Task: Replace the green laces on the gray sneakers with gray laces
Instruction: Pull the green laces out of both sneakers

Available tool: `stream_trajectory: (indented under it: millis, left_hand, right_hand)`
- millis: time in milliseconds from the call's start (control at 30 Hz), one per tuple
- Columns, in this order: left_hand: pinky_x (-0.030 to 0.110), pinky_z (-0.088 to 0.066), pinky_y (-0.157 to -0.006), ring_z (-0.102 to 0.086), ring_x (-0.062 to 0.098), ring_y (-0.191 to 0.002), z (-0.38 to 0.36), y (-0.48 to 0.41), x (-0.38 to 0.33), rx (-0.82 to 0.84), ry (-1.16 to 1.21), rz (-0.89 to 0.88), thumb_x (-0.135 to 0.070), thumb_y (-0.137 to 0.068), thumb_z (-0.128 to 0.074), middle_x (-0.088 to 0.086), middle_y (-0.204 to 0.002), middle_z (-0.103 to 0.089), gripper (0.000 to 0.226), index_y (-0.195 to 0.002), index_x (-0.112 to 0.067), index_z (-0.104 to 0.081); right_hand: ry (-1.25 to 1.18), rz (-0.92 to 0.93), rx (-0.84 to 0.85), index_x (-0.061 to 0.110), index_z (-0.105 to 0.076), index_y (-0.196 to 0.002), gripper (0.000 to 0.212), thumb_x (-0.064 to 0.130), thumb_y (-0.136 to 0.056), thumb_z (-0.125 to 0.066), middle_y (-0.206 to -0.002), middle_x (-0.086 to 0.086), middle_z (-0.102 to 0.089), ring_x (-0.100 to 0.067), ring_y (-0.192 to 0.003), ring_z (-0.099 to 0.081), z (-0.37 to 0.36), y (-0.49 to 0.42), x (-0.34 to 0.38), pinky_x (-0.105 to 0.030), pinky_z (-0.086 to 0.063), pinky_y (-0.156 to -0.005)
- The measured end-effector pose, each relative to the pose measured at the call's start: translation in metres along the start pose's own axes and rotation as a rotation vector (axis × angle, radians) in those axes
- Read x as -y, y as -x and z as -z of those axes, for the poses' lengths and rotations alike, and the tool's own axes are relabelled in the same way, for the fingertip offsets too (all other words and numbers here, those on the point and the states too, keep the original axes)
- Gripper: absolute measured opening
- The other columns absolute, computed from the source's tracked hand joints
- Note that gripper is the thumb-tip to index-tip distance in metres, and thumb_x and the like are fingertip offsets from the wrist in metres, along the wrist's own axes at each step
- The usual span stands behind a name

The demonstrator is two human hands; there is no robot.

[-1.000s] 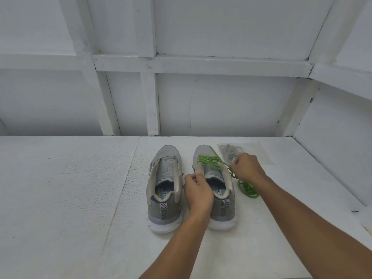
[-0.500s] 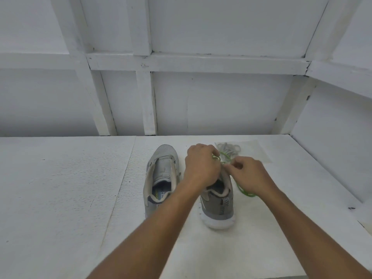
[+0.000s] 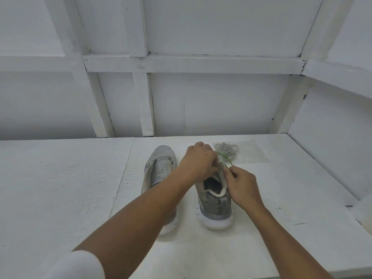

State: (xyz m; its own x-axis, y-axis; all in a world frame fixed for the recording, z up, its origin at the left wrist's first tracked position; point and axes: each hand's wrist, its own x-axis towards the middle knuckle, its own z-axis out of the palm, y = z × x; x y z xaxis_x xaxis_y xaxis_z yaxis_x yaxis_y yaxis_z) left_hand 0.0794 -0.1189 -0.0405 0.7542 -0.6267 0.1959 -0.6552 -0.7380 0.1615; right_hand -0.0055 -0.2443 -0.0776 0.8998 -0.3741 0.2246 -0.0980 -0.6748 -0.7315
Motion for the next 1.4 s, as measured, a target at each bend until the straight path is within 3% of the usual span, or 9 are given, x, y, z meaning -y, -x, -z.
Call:
stream_trajectory:
  millis: [200, 367, 467, 600, 733, 900, 1133, 1267, 1400]
  left_hand:
    - [0.039, -0.039, -0.097, -0.047, 0.023, -0.116, 0.011, 0.000, 0.004, -0.060, -0.037, -0.049, -0.029, -0.092, -0.053, 0.002, -0.116, -0.061, 0.022, -0.099, -0.017, -0.069]
    - [0.036, -0.042, -0.081, -0.053, 0.027, -0.098, 0.043, 0.002, 0.035, -0.223, -0.067, 0.223, -0.021, -0.088, -0.050, 0.007, -0.100, -0.062, 0.019, -0.093, -0.008, -0.063]
    - [0.036, -0.040, -0.082, -0.052, 0.028, -0.101, 0.043, 0.005, 0.039, -0.157, -0.099, 0.325, -0.023, -0.089, -0.048, 0.008, -0.107, -0.060, 0.024, -0.103, -0.009, -0.061]
    - [0.041, -0.031, -0.104, -0.038, 0.030, -0.130, 0.029, 0.008, 0.018, -0.107, -0.024, 0.194, -0.033, -0.093, -0.050, 0.009, -0.142, -0.041, 0.045, -0.133, -0.014, -0.044]
    - [0.047, -0.011, -0.116, -0.010, 0.031, -0.146, 0.009, 0.010, -0.005, 0.047, -0.189, -0.040, -0.040, -0.093, -0.051, 0.008, -0.154, -0.028, 0.044, -0.132, -0.019, -0.052]
    - [0.046, -0.018, -0.113, -0.019, 0.031, -0.142, 0.001, 0.004, -0.008, 0.027, -0.229, -0.038, -0.024, -0.095, -0.048, 0.006, -0.144, -0.044, 0.031, -0.123, -0.017, -0.059]
    - [0.038, -0.020, -0.109, -0.027, 0.022, -0.141, 0.014, 0.003, 0.006, -0.067, -0.161, -0.077, -0.024, -0.095, -0.051, -0.006, -0.133, -0.056, 0.018, -0.107, -0.021, -0.065]
    - [0.033, -0.027, -0.097, -0.043, 0.018, -0.122, 0.025, 0.001, 0.018, -0.172, -0.091, -0.021, -0.022, -0.092, -0.057, -0.007, -0.105, -0.065, 0.008, -0.094, -0.018, -0.064]
    - [0.034, -0.032, -0.092, -0.050, 0.022, -0.107, 0.036, 0.002, 0.029, -0.213, -0.022, 0.056, -0.022, -0.095, -0.055, -0.001, -0.099, -0.066, 0.012, -0.097, -0.014, -0.063]
  right_hand:
    - [-0.011, -0.021, -0.009, 0.007, -0.048, -0.061, 0.043, 0.028, -0.099, -0.049, -0.057, -0.005, -0.052, -0.014, -0.054, -0.041, 0.000, 0.000, -0.001, -0.029, -0.032, -0.052]
    - [-0.032, -0.024, -0.016, 0.013, -0.040, -0.056, 0.045, 0.027, -0.099, -0.049, -0.053, 0.000, -0.045, -0.013, -0.052, -0.037, 0.000, 0.003, 0.000, -0.030, -0.030, -0.052]
    - [-0.028, -0.023, -0.013, 0.013, -0.040, -0.057, 0.045, 0.028, -0.099, -0.048, -0.053, -0.001, -0.045, -0.014, -0.053, -0.038, -0.001, 0.003, 0.001, -0.029, -0.030, -0.051]
    - [-0.025, -0.012, -0.016, 0.010, -0.043, -0.060, 0.043, 0.028, -0.099, -0.048, -0.054, -0.002, -0.046, -0.014, -0.054, -0.039, -0.002, 0.003, -0.003, -0.030, -0.030, -0.052]
    - [-0.018, 0.006, -0.012, 0.007, -0.049, -0.061, 0.043, 0.028, -0.098, -0.049, -0.055, -0.004, -0.052, -0.017, -0.055, -0.043, -0.001, 0.000, -0.002, -0.030, -0.032, -0.051]
    - [-0.004, -0.001, -0.013, 0.007, -0.050, -0.061, 0.043, 0.029, -0.098, -0.049, -0.055, -0.004, -0.052, -0.016, -0.054, -0.042, 0.000, -0.001, -0.001, -0.032, -0.033, -0.051]
    - [0.009, -0.011, -0.033, 0.009, -0.049, -0.060, 0.042, 0.027, -0.098, -0.050, -0.056, -0.004, -0.052, -0.017, -0.054, -0.043, -0.002, -0.001, 0.000, -0.031, -0.034, -0.051]
    - [0.008, -0.001, -0.039, 0.012, -0.045, -0.057, 0.043, 0.026, -0.097, -0.050, -0.053, -0.002, -0.048, -0.016, -0.052, -0.041, -0.001, 0.000, 0.001, -0.031, -0.031, -0.050]
    - [0.015, 0.008, -0.036, 0.010, -0.046, -0.058, 0.043, 0.027, -0.098, -0.050, -0.053, -0.003, -0.049, -0.016, -0.052, -0.041, 0.000, 0.000, 0.002, -0.031, -0.032, -0.050]
